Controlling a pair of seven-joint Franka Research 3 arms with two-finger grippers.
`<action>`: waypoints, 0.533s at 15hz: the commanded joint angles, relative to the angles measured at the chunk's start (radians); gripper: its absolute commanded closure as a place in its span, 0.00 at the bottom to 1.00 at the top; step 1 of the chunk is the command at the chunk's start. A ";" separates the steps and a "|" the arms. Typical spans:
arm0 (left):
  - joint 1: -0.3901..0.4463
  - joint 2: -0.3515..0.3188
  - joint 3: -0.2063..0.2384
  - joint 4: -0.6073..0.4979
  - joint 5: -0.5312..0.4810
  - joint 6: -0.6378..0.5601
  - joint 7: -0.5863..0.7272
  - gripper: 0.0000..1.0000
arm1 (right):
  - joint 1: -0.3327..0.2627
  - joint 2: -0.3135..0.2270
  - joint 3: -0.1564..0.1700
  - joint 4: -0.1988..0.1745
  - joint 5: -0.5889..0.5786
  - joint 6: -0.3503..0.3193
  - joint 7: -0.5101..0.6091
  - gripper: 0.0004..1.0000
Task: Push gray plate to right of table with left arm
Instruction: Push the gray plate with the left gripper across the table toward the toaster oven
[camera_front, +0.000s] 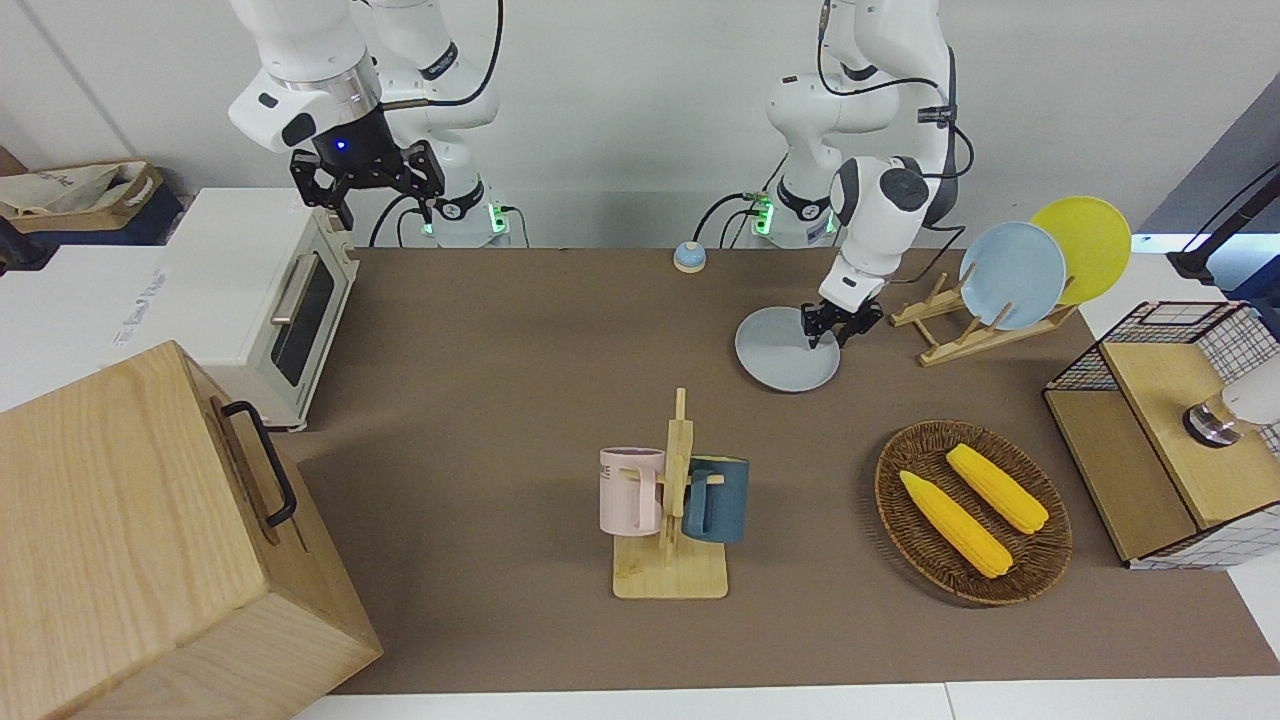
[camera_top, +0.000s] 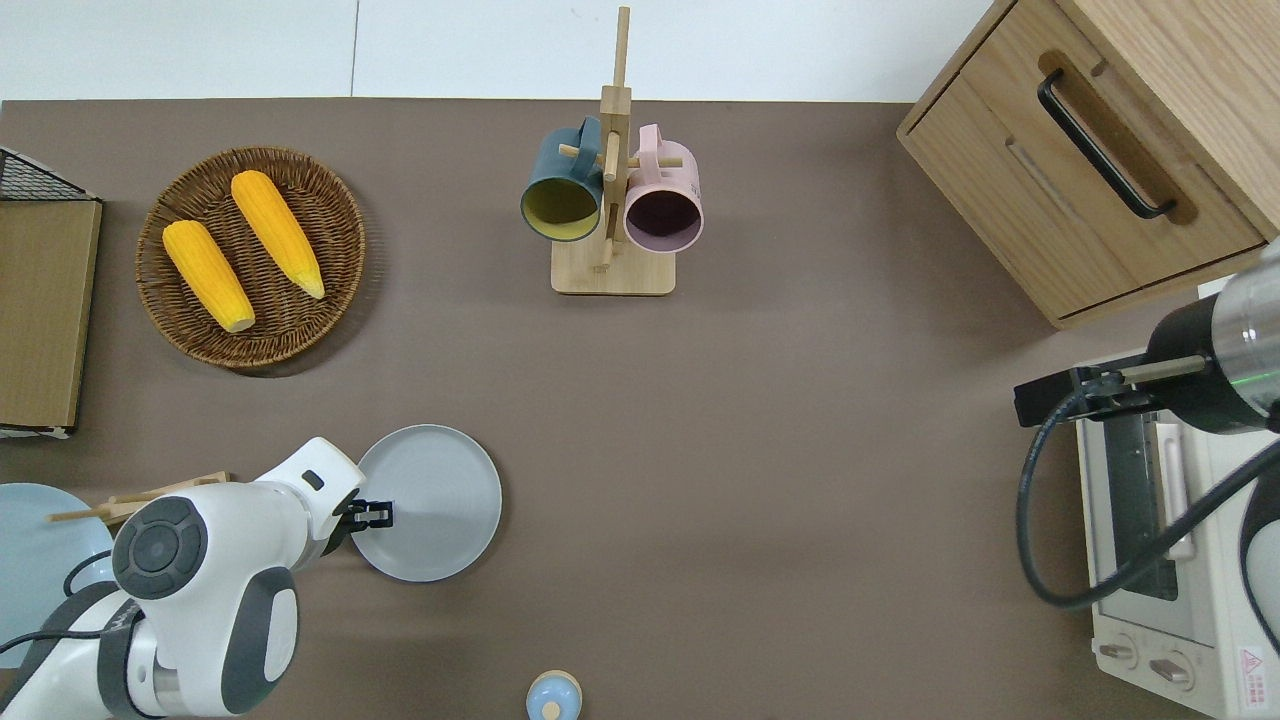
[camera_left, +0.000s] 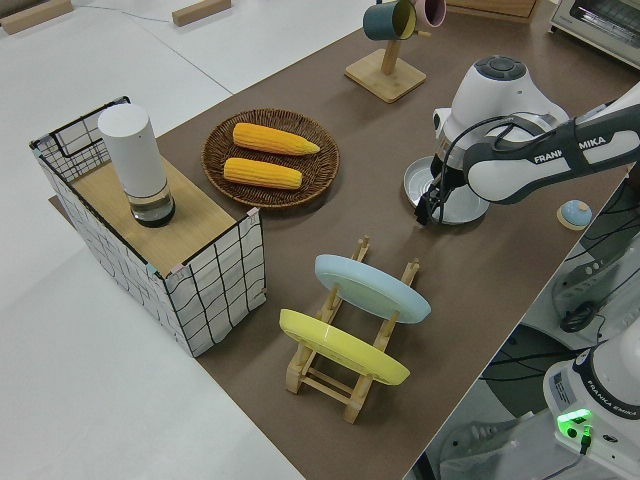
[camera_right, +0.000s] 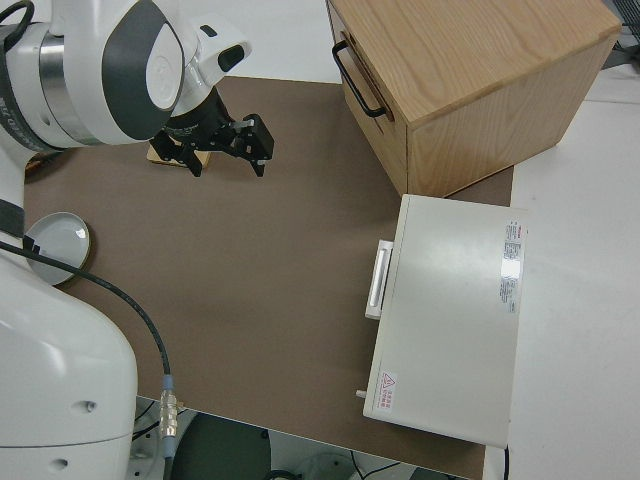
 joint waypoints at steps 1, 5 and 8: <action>-0.006 -0.010 0.005 -0.017 -0.013 0.025 -0.013 1.00 | -0.011 -0.008 0.004 -0.001 0.010 -0.012 -0.003 0.02; -0.006 -0.007 0.005 -0.017 -0.013 0.026 -0.025 1.00 | -0.011 -0.008 0.004 0.001 0.008 -0.012 -0.003 0.02; -0.006 -0.006 0.005 -0.017 -0.013 0.026 -0.027 1.00 | -0.011 -0.008 0.006 -0.001 0.010 -0.012 -0.003 0.02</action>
